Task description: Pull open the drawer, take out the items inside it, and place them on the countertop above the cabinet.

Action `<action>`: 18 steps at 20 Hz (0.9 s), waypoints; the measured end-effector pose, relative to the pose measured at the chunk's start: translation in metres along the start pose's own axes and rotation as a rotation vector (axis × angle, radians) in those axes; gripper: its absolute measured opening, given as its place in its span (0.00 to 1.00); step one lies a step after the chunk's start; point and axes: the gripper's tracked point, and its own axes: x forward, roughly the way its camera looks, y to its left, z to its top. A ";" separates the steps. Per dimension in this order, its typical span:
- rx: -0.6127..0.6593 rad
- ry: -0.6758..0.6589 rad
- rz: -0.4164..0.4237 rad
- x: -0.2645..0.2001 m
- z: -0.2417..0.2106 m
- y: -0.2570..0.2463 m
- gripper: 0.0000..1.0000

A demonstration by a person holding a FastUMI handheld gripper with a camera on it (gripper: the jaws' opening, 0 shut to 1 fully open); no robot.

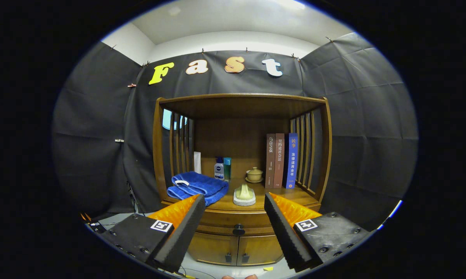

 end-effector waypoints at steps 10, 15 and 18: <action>0.010 -0.004 -0.004 -0.001 -0.001 -0.002 0.99; 0.010 -0.008 -0.009 -0.002 0.000 -0.004 0.99; 0.012 -0.008 -0.012 -0.001 0.000 -0.006 0.99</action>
